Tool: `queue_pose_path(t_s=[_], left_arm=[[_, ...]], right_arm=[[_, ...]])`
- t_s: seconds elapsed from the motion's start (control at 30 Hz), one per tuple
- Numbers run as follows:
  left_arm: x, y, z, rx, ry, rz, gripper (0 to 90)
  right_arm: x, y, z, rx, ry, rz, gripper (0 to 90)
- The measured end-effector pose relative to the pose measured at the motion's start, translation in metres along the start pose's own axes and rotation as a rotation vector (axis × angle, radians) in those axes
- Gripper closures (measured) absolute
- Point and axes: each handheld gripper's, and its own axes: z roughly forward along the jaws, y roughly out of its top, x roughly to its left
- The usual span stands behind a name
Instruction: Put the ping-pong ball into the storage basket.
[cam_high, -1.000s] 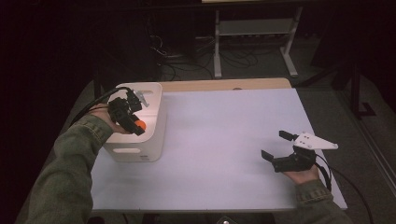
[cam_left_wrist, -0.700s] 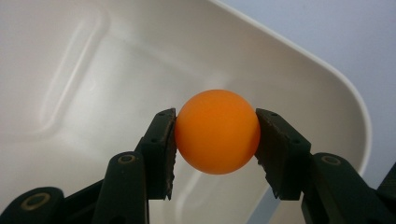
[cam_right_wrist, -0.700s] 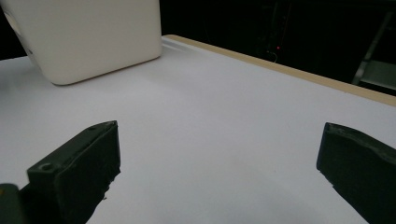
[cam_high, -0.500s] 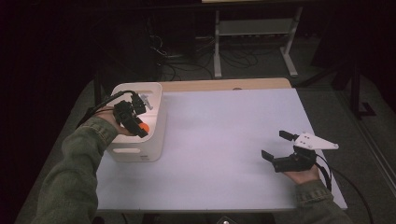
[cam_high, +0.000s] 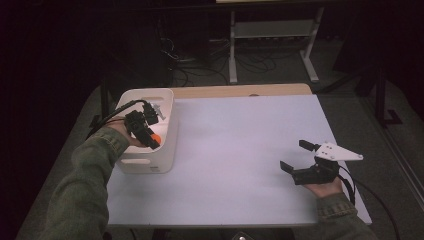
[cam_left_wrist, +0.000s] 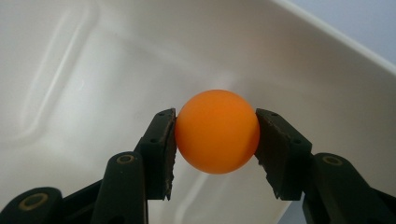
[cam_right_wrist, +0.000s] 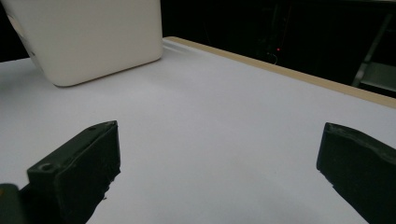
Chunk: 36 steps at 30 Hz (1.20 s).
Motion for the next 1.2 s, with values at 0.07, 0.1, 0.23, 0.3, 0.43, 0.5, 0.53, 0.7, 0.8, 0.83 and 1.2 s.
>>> queue_pose_path(t_s=[0.07,0.1,0.23,0.3,0.43,0.5,0.53,0.7,0.8,0.83,1.2], left_arm=[[0.000,0.000,0.002,0.004,0.001,-0.002,49.7],[0.000,0.000,0.002,0.004,0.001,-0.002,49.6],[0.002,-0.001,0.006,0.004,-0.006,-0.013,49.7],[0.003,0.000,0.007,0.008,-0.006,-0.009,49.6],[0.003,0.001,0.008,0.012,-0.007,-0.005,49.6],[0.003,0.001,0.008,0.012,-0.007,-0.009,49.6],[0.003,0.001,0.008,0.011,-0.006,-0.010,49.6],[0.003,0.000,0.007,0.009,-0.003,-0.012,49.3],[0.003,0.000,0.006,0.006,-0.001,-0.015,48.1],[0.003,-0.001,0.005,0.005,-0.001,-0.017,47.0],[0.007,-0.008,-0.007,-0.040,0.022,-0.065,28.5]], right_arm=[[0.000,0.000,-0.001,0.001,0.000,-0.002,0.0],[0.000,0.000,-0.001,0.001,0.000,-0.002,0.0],[0.000,0.000,-0.002,-0.004,-0.001,0.004,0.0],[0.000,0.000,-0.001,-0.002,-0.002,0.004,0.0],[0.000,0.000,-0.001,0.000,-0.001,0.002,0.0],[0.000,0.000,-0.001,0.001,0.000,0.001,0.0],[0.000,0.000,-0.001,0.001,0.000,0.001,0.0],[0.000,0.000,-0.001,0.000,0.000,0.002,0.0],[0.000,0.000,-0.001,0.001,0.001,0.001,0.0],[0.000,0.000,-0.001,0.001,0.001,0.002,0.0],[0.000,0.000,-0.001,0.001,0.001,0.000,0.0]])
